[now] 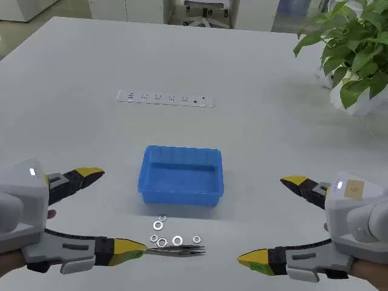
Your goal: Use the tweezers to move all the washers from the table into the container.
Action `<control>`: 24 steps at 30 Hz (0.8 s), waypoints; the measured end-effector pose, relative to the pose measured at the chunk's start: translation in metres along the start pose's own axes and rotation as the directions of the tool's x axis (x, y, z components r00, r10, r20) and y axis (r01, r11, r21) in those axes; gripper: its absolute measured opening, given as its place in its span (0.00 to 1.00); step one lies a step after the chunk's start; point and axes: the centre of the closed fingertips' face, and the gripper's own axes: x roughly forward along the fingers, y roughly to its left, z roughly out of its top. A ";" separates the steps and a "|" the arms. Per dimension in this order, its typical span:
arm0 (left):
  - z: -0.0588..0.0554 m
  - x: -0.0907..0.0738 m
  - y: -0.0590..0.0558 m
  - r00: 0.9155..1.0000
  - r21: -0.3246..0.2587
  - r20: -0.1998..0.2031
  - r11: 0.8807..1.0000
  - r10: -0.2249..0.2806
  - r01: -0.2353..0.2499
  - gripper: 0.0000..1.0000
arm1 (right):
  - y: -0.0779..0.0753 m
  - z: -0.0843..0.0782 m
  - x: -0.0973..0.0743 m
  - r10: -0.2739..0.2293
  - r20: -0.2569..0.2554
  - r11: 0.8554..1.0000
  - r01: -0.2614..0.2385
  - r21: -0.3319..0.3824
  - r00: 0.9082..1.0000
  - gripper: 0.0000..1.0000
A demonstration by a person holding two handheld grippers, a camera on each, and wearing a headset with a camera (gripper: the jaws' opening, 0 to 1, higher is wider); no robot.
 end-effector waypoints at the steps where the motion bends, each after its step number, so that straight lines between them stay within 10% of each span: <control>1: 0.000 0.000 0.000 1.000 0.001 0.001 1.000 0.000 0.000 0.99 | 0.000 0.000 0.000 0.000 0.000 1.000 0.000 0.001 1.000 1.00; 24: 0.000 0.001 -0.002 1.000 0.012 -0.003 1.000 -0.003 0.003 0.99 | 0.000 0.000 -0.002 -0.005 0.001 1.000 0.005 -0.001 1.000 1.00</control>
